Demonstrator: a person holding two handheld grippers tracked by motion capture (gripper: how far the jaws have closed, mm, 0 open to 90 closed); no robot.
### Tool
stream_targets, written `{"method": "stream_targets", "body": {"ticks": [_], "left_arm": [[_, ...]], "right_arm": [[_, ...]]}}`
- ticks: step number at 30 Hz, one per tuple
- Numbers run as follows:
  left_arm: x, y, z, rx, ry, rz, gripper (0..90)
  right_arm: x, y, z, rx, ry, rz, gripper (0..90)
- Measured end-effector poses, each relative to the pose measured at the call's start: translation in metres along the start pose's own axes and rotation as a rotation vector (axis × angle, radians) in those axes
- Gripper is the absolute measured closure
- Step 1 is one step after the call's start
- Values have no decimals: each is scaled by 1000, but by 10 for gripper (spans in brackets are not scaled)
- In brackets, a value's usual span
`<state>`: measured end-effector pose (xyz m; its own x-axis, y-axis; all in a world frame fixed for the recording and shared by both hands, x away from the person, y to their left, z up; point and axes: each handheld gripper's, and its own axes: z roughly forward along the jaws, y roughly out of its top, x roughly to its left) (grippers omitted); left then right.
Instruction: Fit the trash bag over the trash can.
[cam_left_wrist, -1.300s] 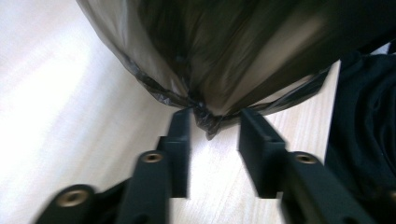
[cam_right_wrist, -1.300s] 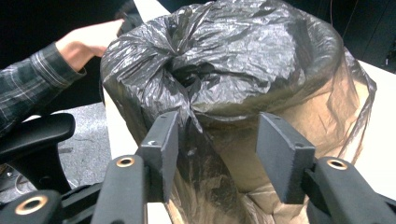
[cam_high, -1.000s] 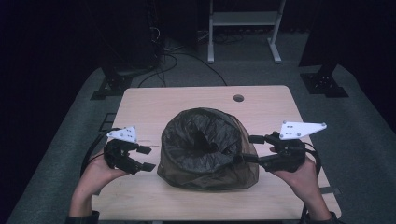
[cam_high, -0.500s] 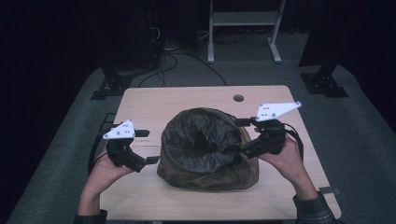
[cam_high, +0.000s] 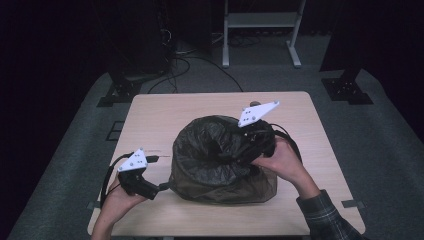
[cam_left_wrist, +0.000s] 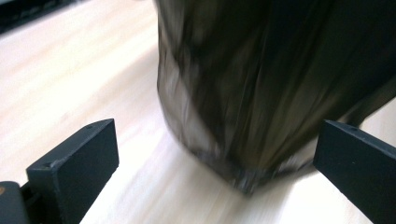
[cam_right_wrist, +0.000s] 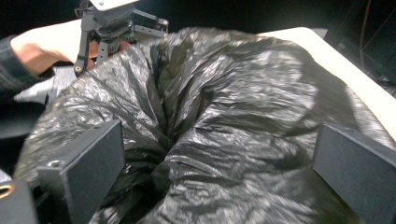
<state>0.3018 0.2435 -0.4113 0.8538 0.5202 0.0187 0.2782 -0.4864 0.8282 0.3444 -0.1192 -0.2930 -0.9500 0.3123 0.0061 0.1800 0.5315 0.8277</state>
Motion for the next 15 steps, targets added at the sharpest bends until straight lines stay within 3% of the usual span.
{"method": "stream_targets", "body": {"ticks": [9, 15], "left_arm": [[2, -39, 29, 158, 28, -25, 0], [5, -50, 37, 207, 32, -47, 0]], "right_arm": [[-2, 1, 24, 119, 9, -28, 10], [-1, -1, 39, 254, -9, -57, 10]]}}
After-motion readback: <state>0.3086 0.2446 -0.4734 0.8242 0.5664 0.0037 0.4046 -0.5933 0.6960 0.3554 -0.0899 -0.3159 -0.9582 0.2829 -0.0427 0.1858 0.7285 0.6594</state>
